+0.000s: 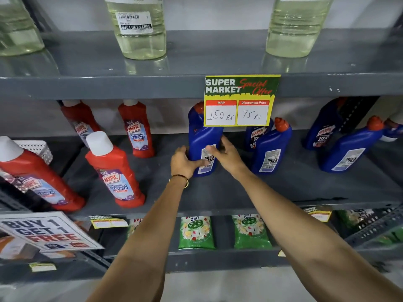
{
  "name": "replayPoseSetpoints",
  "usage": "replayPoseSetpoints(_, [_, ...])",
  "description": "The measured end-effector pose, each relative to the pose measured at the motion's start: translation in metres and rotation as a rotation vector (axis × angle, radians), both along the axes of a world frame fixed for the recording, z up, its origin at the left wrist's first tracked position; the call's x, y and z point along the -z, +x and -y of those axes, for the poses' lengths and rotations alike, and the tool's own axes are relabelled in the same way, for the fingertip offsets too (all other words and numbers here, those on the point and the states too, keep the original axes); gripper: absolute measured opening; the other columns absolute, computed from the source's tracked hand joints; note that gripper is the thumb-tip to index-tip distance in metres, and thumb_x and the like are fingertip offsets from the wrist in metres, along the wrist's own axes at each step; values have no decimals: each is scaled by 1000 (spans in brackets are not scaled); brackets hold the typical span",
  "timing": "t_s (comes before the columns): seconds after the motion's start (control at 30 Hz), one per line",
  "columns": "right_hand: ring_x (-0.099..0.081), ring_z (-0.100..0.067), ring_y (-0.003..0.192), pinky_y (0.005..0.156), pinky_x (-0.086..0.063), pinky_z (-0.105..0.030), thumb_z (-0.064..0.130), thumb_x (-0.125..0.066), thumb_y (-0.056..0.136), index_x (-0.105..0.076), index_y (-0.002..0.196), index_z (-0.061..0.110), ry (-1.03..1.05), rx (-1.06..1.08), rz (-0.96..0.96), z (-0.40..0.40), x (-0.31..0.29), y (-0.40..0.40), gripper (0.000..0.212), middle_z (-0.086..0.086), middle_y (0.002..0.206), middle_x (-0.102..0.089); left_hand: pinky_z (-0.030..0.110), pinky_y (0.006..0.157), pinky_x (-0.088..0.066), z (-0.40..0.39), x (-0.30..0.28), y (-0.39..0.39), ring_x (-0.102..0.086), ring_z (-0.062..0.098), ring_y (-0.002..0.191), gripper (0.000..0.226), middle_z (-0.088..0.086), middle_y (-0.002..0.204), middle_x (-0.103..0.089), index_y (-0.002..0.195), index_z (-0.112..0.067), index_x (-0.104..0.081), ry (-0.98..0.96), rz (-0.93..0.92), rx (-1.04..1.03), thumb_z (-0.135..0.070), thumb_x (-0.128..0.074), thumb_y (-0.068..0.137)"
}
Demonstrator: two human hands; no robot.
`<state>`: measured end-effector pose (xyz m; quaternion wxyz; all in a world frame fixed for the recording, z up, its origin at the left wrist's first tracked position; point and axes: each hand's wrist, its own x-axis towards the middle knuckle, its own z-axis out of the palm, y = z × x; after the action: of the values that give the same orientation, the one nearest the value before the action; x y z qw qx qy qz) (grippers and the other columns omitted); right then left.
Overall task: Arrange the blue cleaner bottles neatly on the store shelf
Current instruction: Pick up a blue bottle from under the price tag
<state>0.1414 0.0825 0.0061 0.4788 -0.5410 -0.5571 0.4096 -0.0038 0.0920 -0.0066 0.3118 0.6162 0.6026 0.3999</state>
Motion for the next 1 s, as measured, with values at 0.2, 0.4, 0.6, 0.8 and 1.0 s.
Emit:
replayPoseSetpoints(0.2, [-59,-12,98,72,-50,-18,35,-83,61,-39,129,20,-60,158,-209,3,-15,-29,83,4,113,-59,35,58,-44,25,1,19,-59,31,74,51,10,96,-55,94,-9,-49,162,-220,-92,-34,-78,60])
replayPoseSetpoints(0.4, [-60,-17,97,83,-53,-32,36,-84,55,-44,123,19,-106,186,-116,0,-20,-27,81,-1,114,-61,32,61,-47,30,6,11,-56,23,74,56,6,94,-54,96,-9,-50,206,-198,25,-34,-82,57])
replayPoseSetpoints(0.6, [-63,-18,98,87,-53,-36,24,-81,55,-53,111,22,-113,5,5,7,-19,-9,63,-1,107,-66,24,79,-53,18,6,-13,-60,22,98,73,3,105,-63,115,-13,-53,-95,70,353,-19,-88,51])
replayPoseSetpoints(0.8, [-65,-30,97,87,-54,-42,16,-75,60,-59,103,11,-119,-177,70,15,-28,-1,45,-16,102,-67,32,95,-47,12,3,-11,-56,11,110,94,-10,116,-58,127,-24,-41,-277,31,489,-24,-89,46])
replayPoseSetpoints(1.0, [-63,-27,100,86,-55,-39,8,-72,67,-58,105,19,-100,-234,114,11,-38,2,42,-12,108,-65,10,63,-42,21,3,3,-57,-2,84,79,-19,92,-59,102,-32,-45,-160,99,271,-34,-90,38])
